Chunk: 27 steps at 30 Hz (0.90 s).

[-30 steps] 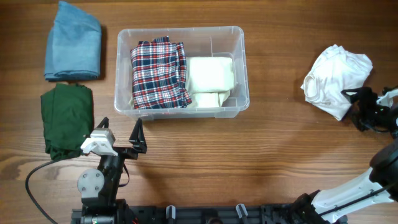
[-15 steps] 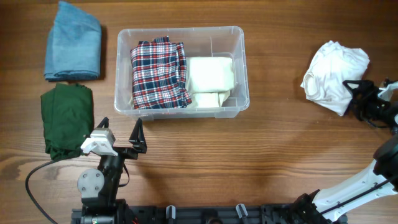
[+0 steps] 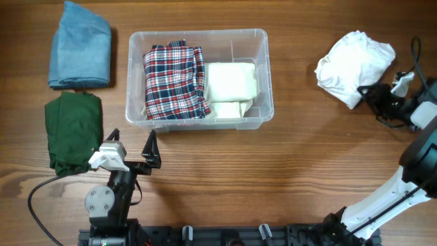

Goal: Pack container

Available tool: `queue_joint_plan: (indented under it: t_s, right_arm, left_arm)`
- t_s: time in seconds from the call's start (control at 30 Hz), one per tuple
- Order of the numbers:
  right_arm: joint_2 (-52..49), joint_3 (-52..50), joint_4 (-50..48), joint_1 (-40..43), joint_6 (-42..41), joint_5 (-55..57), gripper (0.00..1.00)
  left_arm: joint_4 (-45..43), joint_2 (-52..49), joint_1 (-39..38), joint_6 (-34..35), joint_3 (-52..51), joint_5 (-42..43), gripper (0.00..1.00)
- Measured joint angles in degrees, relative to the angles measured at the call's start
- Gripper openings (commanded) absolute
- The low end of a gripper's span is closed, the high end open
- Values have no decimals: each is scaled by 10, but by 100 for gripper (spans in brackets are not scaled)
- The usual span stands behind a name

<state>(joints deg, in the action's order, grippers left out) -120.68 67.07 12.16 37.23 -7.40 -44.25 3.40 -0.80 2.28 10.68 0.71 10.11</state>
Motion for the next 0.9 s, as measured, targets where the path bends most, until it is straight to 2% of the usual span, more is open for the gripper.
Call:
queue_joint_plan:
  t_s: [0.23, 0.43, 0.57, 0.67, 0.9]
  right_arm:
    - [-3, -3, -8, 0, 0, 3, 5]
    - [-2, -6, -7, 0, 1, -1, 4]
    - [19, -14, 35, -3, 2, 11, 4]
    - [61, -19, 82, -4, 2, 25, 4]
    - [229, -20, 162, -14, 15, 56, 4]
  left_arm:
    - [0, 0, 0, 0, 0, 0, 100]
    - [0, 0, 0, 0, 0, 0, 100]
    - [0, 0, 0, 0, 0, 0, 100]
    - [0, 0, 0, 0, 0, 0, 100]
    - [0, 0, 0, 0, 0, 0, 100]
